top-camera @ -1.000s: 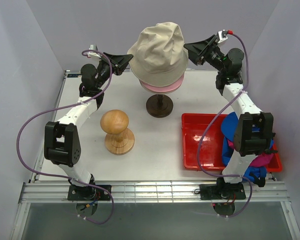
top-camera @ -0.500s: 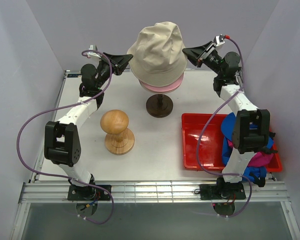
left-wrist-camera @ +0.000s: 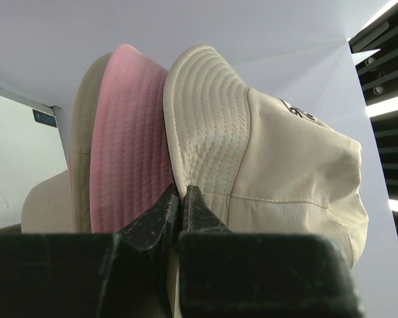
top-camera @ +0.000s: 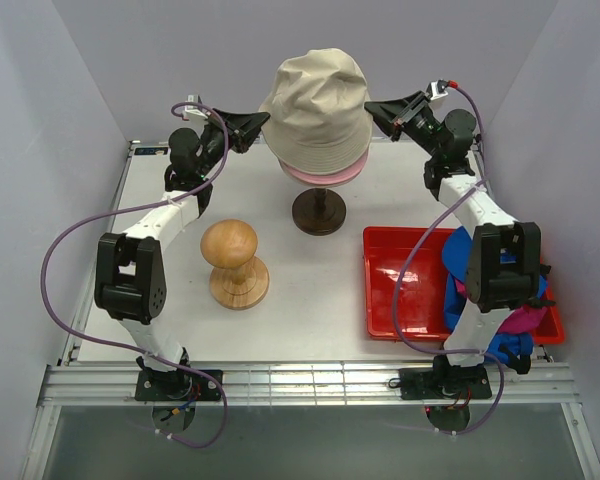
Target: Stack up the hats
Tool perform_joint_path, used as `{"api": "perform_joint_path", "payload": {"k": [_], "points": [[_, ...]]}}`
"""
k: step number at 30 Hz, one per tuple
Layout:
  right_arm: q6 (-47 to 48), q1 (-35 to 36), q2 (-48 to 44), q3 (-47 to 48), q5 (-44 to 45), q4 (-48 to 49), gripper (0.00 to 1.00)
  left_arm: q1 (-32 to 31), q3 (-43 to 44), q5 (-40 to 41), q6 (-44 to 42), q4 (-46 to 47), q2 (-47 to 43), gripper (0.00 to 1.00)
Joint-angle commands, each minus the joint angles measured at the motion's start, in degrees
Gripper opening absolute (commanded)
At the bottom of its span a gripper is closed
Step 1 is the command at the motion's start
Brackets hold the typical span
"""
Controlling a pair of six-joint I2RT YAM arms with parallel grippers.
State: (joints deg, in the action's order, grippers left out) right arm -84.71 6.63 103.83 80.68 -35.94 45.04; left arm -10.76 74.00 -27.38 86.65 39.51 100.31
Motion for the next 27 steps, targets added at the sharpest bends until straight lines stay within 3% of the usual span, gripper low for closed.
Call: {"api": "perform_joint_path", "payload": {"k": [1,7,21,27], "points": [[4.1,0.0,-1.5,-1.3,1.7,-8.1,0.08,0.7,0.2,1.4,0.0,-1.4,0.2,0.00],[7.7,-0.2,-2.6,-3.2,3.0,-16.2,0.08,0.7,-1.2,1.1,0.4,-1.6,-0.4,0.00],[11.4,-0.6,-3.8,-7.7,4.0,-19.8,0.08,0.7,-6.9,3.4,-1.3,-13.9,-3.5,0.00],[12.8,-0.6,-2.5,-6.0,2.8,-20.7,0.08,0.8,-7.4,2.2,-4.3,-14.3,-6.2,0.00]]}}
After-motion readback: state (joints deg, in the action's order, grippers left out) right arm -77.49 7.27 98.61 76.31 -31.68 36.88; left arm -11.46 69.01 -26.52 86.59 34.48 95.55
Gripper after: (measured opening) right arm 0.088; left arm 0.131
